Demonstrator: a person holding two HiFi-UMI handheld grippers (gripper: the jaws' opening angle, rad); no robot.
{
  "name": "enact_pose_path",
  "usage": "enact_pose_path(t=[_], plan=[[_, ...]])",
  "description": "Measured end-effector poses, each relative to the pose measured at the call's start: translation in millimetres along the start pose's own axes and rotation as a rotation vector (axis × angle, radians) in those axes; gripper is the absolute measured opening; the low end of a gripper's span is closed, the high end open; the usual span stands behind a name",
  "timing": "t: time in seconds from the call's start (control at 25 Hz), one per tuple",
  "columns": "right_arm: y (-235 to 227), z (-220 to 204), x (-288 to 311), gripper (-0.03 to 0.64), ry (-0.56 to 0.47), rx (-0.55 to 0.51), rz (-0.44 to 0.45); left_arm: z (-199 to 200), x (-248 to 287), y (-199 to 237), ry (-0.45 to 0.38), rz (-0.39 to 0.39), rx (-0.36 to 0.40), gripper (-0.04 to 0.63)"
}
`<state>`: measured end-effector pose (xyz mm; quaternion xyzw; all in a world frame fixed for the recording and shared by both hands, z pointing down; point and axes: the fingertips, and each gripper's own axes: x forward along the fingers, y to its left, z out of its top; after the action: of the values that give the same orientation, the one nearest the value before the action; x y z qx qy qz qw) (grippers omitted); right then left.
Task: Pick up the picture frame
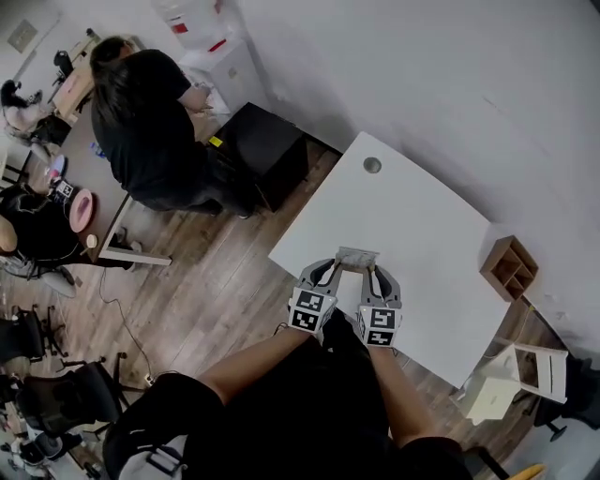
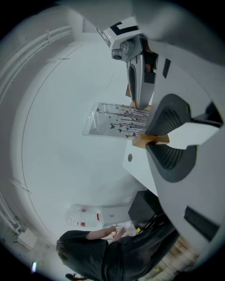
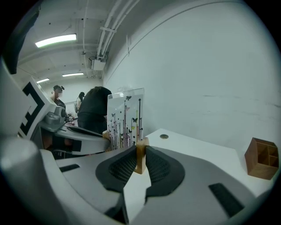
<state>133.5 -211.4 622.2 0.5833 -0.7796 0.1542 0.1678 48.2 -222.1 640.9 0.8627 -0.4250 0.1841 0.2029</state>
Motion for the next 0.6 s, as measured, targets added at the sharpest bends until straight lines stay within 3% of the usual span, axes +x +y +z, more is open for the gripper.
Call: enact_pose_path(t=[0.6], plan=[[58,29,-92,0.074,-0.094,0.021,-0.048,14,-105,-30,-0.096,-0.014,-0.017,0.067]])
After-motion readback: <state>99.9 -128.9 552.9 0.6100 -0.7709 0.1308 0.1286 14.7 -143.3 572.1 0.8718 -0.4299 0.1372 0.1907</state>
